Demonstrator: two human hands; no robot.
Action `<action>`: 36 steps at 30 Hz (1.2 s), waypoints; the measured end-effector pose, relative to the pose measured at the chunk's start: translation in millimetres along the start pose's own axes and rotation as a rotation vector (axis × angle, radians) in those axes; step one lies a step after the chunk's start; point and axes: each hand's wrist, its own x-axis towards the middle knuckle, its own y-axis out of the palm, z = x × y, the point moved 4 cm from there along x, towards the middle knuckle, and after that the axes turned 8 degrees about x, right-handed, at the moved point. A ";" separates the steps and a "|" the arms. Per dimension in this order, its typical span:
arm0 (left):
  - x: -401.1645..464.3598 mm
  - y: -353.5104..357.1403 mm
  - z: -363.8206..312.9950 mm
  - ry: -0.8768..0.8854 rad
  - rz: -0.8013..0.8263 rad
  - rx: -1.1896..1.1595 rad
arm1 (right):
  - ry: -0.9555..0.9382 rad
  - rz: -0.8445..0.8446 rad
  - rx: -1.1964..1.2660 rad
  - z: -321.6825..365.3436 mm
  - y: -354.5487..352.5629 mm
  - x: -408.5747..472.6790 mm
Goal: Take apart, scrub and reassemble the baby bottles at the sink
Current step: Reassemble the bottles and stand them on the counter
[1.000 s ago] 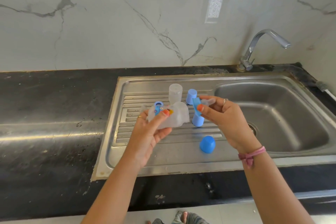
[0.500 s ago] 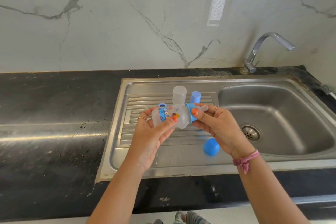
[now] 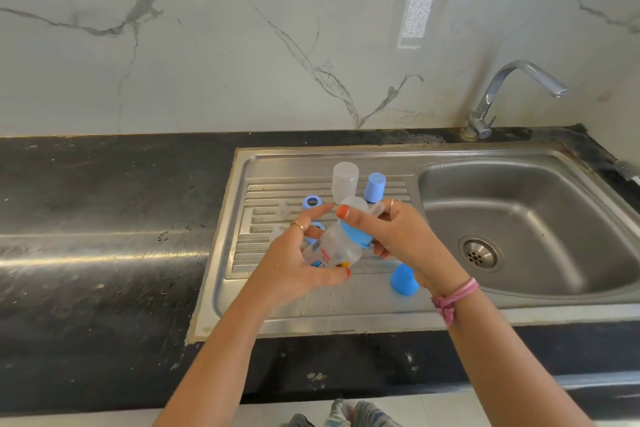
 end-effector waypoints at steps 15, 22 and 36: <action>-5.0 10.2 -9.9 0.225 -0.061 0.069 | -0.143 0.317 0.240 2.2 -2.6 -10.7; -4.0 12.6 -10.7 0.267 -0.134 0.157 | -0.041 0.182 0.149 -4.4 4.8 -6.4; -1.0 8.1 -1.2 0.155 -0.220 0.177 | -0.106 0.307 0.255 -5.2 -7.6 -10.2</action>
